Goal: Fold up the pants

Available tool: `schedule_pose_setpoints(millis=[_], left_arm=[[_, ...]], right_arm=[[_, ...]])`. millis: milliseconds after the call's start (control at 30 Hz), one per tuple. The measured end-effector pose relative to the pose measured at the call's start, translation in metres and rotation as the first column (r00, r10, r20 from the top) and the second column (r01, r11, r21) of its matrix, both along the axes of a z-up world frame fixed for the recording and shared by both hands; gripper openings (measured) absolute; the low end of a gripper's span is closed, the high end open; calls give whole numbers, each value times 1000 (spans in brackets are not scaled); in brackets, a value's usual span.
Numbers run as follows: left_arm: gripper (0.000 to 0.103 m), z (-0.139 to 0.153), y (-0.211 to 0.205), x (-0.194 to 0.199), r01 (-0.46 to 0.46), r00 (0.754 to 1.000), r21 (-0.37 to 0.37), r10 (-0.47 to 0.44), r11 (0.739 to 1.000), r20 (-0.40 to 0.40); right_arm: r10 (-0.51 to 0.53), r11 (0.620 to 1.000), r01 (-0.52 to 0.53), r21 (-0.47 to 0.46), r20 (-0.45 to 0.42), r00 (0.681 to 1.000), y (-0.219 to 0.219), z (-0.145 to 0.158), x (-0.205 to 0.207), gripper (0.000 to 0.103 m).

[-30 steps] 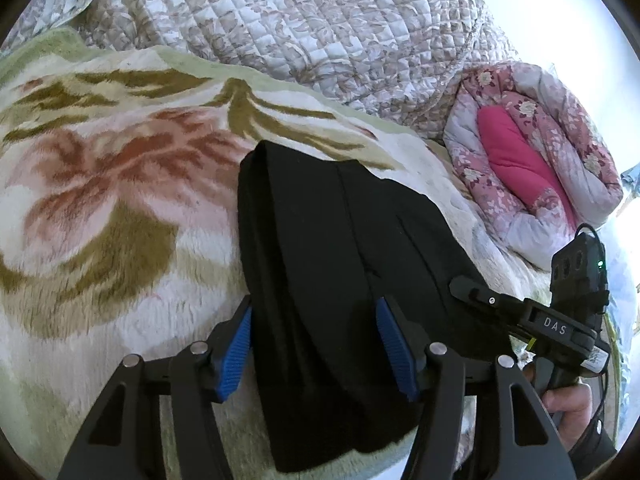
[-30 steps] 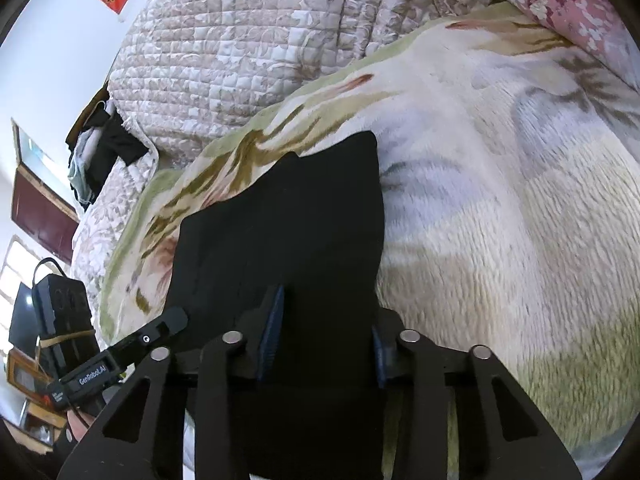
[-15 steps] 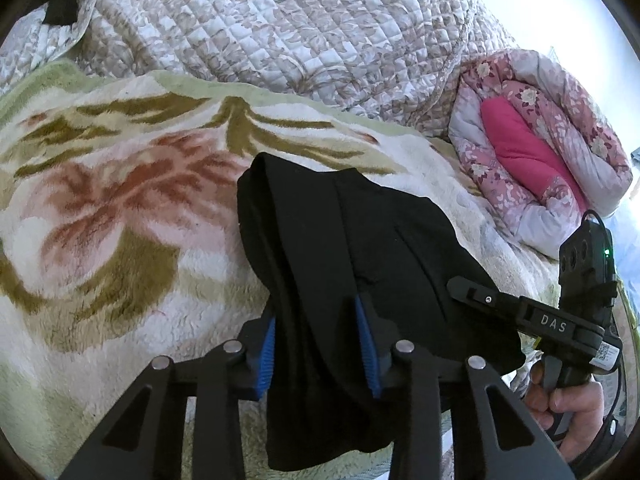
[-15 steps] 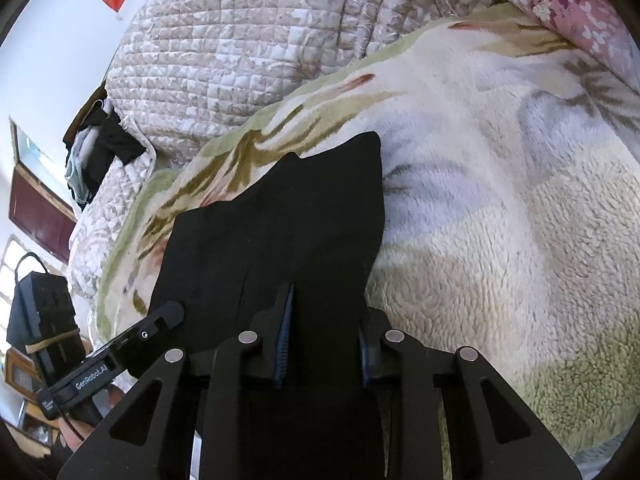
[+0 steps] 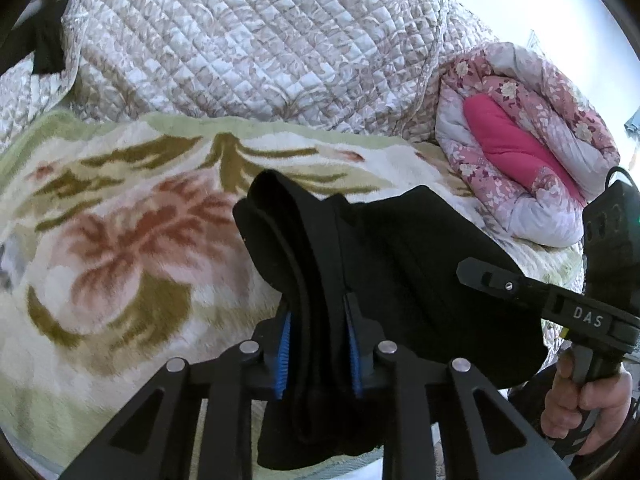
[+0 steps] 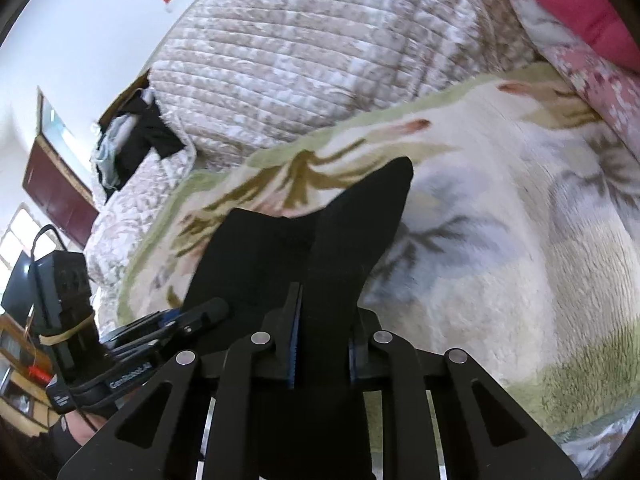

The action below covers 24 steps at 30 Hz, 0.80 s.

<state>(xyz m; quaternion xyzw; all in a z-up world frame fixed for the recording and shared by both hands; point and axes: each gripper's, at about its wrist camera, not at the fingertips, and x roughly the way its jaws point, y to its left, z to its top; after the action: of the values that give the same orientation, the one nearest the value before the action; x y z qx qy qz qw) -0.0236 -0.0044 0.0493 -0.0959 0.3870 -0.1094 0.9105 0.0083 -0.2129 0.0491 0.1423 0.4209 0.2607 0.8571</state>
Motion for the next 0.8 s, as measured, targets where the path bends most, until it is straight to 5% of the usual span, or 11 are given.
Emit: schedule_pose_setpoints(millis=[300, 467, 600, 667, 800], left_arm=[[25, 25, 31, 52, -16, 999, 53, 14, 998, 45], [26, 20, 52, 97, -47, 997, 70, 42, 996, 67], [31, -18, 69, 128, -84, 995, 73, 87, 994, -41], [44, -38, 76, 136, -127, 981, 87, 138, 988, -136], [44, -29, 95, 124, -182, 976, 28, 184, 983, -115]], right_arm=[[72, 996, -69, -51, 62, 995, 45, 19, 61, 17], [86, 995, -81, -64, 65, 994, 62, 5, 110, 17], [86, 991, -90, -102, -37, 996, 66, -38, 138, 21], [69, 980, -83, -183, -82, 994, 67, -56, 142, 30], [25, 981, -31, -190, -34, 999, 50, -43, 136, 32]])
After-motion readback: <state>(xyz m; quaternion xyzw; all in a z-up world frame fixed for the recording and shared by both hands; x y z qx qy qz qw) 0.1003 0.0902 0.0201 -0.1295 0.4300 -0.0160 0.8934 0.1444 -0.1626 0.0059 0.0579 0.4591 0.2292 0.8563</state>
